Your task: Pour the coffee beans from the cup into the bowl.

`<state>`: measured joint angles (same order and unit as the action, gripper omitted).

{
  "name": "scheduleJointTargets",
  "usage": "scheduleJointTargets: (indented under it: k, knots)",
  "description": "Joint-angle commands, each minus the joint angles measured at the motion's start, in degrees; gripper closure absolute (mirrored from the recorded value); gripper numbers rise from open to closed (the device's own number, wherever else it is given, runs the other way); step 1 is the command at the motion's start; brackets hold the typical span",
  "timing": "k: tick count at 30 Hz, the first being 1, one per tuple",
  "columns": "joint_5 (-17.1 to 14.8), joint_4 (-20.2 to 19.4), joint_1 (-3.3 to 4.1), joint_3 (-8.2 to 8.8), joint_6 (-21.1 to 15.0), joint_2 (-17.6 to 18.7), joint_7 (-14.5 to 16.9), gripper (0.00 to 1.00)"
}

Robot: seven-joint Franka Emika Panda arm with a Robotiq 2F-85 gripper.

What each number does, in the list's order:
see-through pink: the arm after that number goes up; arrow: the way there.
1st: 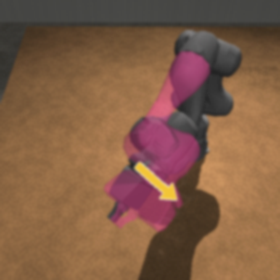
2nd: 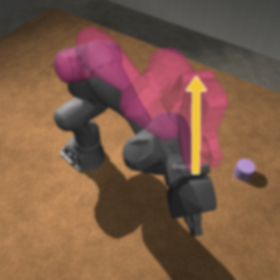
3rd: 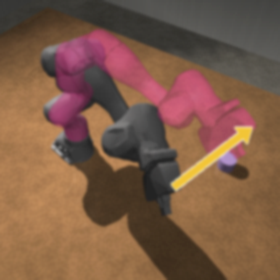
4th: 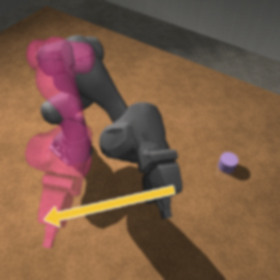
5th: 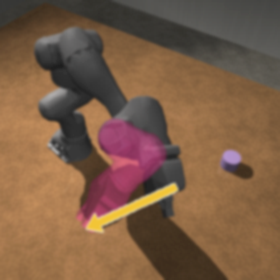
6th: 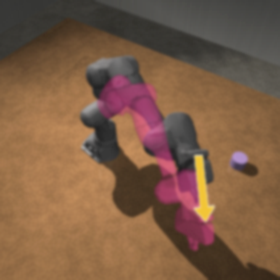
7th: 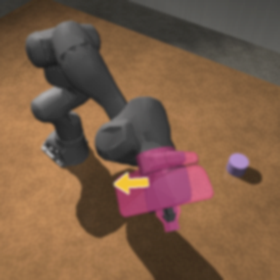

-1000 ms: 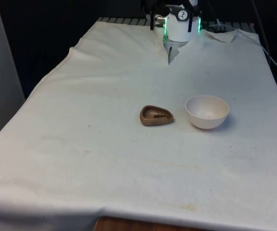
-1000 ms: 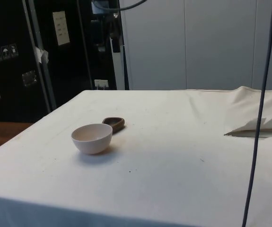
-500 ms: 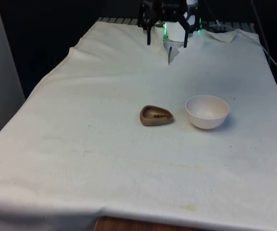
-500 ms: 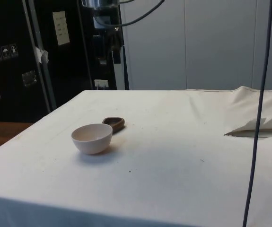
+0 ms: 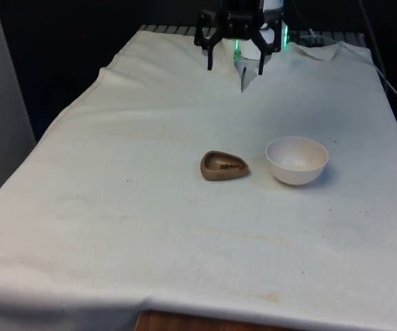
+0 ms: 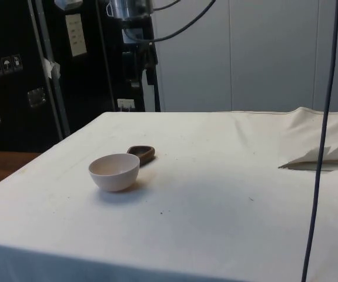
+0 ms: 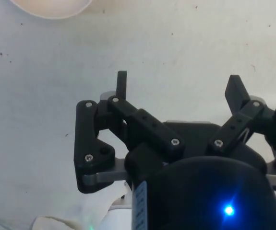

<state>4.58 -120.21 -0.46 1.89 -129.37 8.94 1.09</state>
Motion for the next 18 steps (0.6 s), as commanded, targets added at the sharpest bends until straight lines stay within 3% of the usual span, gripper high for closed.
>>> scheduleJointTargets:
  k: [1, 10, 18]
  knots:
    - [0.0, 0.6, -0.17, 0.17, -0.2, 0.7, 0.3, 0.0]
    - [-0.6, 1.5, 0.06, 0.23, -0.4, 2.2, 0.6, 0.0]
    - [-0.7, 1.7, -0.29, 0.97, -1.6, 3.9, 1.3, 0.0]
